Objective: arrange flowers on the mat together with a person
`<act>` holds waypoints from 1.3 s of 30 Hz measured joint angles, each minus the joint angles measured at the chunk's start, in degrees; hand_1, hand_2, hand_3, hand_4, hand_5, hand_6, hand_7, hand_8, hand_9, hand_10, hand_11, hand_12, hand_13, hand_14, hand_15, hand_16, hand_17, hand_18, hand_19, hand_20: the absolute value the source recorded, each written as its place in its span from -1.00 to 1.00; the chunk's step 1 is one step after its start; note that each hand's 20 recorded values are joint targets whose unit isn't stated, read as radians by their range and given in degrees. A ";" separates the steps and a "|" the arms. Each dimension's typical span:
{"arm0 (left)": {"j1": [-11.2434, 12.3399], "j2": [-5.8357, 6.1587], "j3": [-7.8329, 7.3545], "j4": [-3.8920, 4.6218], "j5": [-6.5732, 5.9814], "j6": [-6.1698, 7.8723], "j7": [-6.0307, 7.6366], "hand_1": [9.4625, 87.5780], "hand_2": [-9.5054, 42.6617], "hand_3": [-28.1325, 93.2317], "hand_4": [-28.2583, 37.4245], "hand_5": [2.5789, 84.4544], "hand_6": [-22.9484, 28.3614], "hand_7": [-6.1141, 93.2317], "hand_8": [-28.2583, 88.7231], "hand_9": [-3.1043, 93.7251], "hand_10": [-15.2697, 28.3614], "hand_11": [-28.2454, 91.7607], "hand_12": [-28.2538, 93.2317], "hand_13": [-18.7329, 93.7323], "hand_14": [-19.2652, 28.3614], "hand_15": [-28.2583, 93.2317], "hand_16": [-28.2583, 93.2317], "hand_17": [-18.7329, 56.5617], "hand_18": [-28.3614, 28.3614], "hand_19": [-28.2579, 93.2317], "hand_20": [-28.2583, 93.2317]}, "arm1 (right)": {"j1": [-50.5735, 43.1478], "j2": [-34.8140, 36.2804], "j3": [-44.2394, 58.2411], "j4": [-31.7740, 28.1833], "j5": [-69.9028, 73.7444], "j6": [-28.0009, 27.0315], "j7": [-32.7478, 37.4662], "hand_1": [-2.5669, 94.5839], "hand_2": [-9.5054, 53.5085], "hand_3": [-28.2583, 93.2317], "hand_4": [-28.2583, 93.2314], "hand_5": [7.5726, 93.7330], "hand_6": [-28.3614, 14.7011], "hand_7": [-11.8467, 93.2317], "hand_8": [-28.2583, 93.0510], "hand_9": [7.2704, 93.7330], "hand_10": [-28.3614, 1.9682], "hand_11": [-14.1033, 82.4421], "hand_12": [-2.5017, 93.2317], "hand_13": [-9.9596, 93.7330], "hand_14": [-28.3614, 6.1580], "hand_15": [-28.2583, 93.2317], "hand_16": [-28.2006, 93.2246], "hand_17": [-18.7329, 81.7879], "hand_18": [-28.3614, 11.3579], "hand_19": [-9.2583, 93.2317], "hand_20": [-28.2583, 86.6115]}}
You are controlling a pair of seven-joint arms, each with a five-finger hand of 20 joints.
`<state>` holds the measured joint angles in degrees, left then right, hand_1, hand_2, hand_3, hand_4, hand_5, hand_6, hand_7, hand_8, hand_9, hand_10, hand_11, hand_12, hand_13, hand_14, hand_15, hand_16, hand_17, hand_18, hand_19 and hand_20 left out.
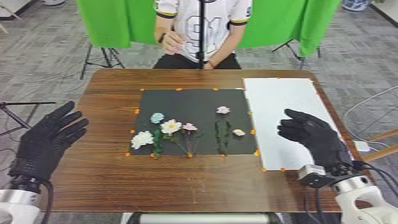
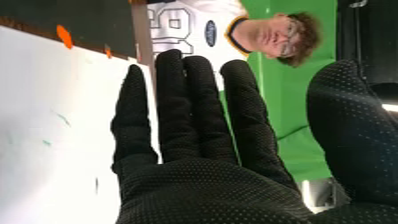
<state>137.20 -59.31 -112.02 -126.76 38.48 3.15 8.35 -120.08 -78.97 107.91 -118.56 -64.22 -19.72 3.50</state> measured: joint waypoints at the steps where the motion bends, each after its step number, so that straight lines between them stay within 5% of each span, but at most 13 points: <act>1: 0.07 -0.01 0.00 0.00 0.00 0.00 0.00 -0.62 -0.65 0.62 -0.94 -0.24 0.07 -0.58 -0.65 -0.33 0.28 -0.23 -0.21 -0.25 0.45 -0.08 -0.48 -0.72 0.81 0.20 -0.34 | 0.08 -0.03 -0.09 0.06 0.00 -0.21 0.03 -0.50 -0.67 0.88 -0.90 -0.13 0.13 -0.43 -0.69 -0.11 -0.11 -0.35 -0.41 -0.08 -0.07 -0.05 -0.07 -0.40 -0.59 0.14 0.06; 39: -0.10 0.21 0.67 0.31 -0.05 -0.01 0.16 -0.62 -0.65 0.62 -0.94 -0.24 0.06 -0.57 -0.65 -0.32 0.28 -0.22 -0.21 -0.24 0.45 -0.07 -0.48 -0.72 0.81 0.21 -0.34 | -0.14 -0.49 0.33 -0.12 -0.30 -0.12 -0.16 -0.48 -0.69 0.90 -0.89 -0.13 0.14 -0.34 -0.71 -0.11 -0.13 -0.24 -0.36 -0.05 -0.07 0.05 -0.09 -0.39 -0.59 0.19 0.09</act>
<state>137.10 -59.10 -111.35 -126.45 38.43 3.13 8.52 -120.22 -79.47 108.24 -118.69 -64.52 -19.84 3.34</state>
